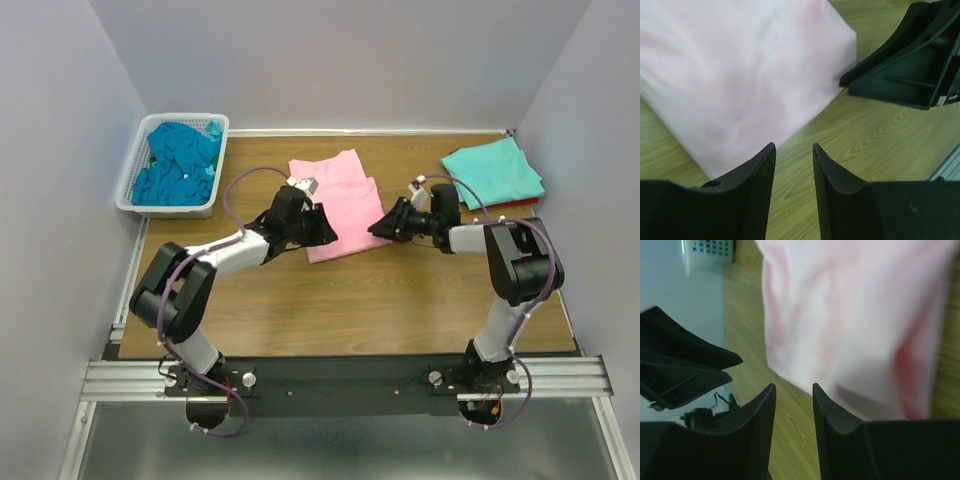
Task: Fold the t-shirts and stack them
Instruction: Fold the tshirt
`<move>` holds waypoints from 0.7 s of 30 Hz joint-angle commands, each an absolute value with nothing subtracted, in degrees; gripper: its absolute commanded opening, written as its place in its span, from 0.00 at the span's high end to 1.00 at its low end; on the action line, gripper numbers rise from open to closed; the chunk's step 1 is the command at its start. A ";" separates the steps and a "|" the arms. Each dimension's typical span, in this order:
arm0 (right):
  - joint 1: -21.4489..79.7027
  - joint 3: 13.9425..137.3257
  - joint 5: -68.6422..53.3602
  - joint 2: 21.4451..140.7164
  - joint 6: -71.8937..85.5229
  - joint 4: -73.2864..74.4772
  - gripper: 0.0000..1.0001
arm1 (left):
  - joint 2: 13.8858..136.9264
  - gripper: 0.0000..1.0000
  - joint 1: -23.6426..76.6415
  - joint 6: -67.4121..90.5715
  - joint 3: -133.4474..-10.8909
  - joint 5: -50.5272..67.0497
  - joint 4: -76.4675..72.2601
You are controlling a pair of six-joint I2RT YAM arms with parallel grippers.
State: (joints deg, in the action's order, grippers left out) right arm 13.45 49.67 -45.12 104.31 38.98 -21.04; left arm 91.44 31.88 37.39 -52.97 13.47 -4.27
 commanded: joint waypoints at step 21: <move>7.20 32.32 -42.55 94.14 49.68 -21.02 0.57 | 87.72 0.62 21.44 41.75 -39.37 22.05 -6.33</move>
